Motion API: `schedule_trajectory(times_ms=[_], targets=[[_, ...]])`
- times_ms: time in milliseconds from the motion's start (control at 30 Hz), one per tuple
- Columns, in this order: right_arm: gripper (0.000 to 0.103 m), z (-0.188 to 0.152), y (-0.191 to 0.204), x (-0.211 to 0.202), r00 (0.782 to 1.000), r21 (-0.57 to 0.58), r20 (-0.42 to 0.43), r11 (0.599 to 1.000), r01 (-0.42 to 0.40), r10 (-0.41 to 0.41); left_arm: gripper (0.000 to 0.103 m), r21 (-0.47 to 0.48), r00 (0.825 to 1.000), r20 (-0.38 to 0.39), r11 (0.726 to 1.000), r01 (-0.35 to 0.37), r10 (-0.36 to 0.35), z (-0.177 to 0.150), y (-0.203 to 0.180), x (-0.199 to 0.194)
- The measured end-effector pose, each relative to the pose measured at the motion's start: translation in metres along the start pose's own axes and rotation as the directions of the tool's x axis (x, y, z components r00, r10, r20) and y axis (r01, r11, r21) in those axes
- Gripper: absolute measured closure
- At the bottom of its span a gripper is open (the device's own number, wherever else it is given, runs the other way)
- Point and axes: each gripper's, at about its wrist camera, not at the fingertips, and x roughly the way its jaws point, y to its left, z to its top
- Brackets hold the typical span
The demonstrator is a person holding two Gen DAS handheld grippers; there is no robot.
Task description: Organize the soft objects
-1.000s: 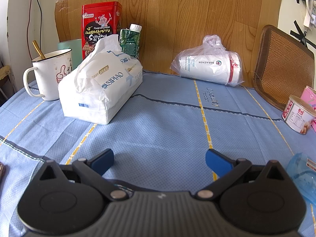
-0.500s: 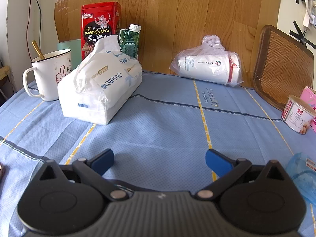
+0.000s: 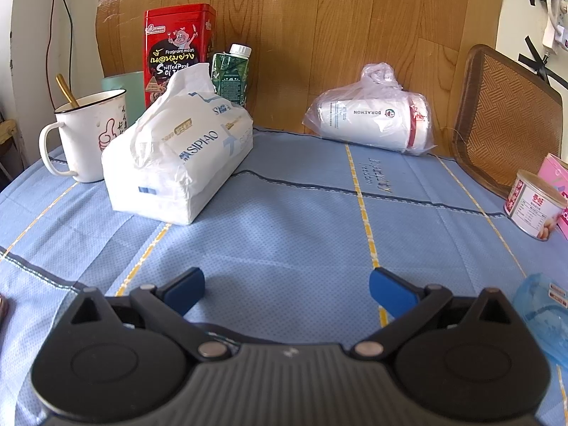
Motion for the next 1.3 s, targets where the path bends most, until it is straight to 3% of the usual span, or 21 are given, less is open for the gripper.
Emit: schedule_trajectory(times_ms=[1300], targets=[[0.007, -0.002, -0.003, -0.008, 0.999, 0.029, 0.046, 0.999, -0.017, 0.016, 0.001, 0.05, 0.999, -0.021, 0.998, -0.045, 0.046, -0.001, -0.01, 0.003]])
